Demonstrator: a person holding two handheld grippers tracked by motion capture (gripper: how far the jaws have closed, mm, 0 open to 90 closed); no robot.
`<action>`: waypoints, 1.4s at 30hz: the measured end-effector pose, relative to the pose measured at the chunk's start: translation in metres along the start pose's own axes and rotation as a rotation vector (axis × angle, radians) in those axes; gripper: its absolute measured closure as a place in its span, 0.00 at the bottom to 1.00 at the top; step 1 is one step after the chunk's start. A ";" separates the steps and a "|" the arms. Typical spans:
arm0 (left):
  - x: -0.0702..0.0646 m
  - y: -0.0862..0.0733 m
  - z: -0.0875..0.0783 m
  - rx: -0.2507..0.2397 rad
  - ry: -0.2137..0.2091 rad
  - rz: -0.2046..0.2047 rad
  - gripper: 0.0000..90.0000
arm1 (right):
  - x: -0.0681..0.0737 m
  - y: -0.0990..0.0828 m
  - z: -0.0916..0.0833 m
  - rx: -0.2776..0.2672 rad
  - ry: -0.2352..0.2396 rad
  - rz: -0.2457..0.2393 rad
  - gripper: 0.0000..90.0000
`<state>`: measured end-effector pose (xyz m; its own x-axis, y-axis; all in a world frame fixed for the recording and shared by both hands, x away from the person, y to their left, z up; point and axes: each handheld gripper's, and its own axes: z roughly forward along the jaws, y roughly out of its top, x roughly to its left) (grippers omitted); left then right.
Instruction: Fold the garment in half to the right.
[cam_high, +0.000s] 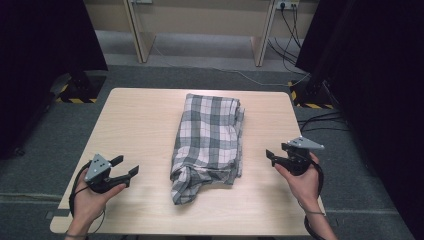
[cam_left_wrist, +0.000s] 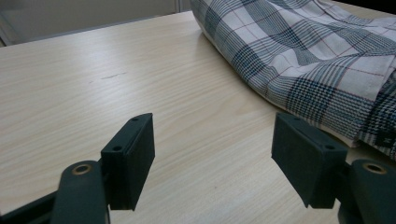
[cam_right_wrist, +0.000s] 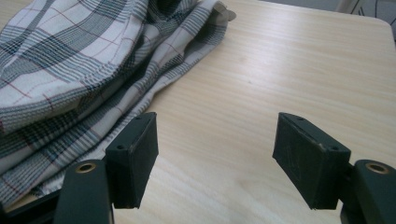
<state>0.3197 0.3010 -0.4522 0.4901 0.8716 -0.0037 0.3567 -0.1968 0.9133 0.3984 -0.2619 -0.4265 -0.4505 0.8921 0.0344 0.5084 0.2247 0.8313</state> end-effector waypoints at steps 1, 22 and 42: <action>0.001 -0.002 -0.001 -0.003 0.005 -0.005 0.33 | -0.001 -0.003 -0.002 -0.005 -0.004 0.002 0.35; 0.006 -0.026 -0.011 -0.074 0.081 -0.012 0.33 | -0.012 -0.055 -0.022 -0.054 -0.058 0.040 0.35; 0.003 -0.037 -0.010 -0.096 0.099 -0.019 0.33 | -0.007 -0.068 -0.020 -0.100 -0.061 0.035 0.35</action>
<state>0.3001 0.3148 -0.4821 0.4013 0.9158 0.0149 0.2848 -0.1402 0.9483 0.3517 -0.2914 -0.4723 -0.3869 0.9215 0.0327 0.4456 0.1558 0.8816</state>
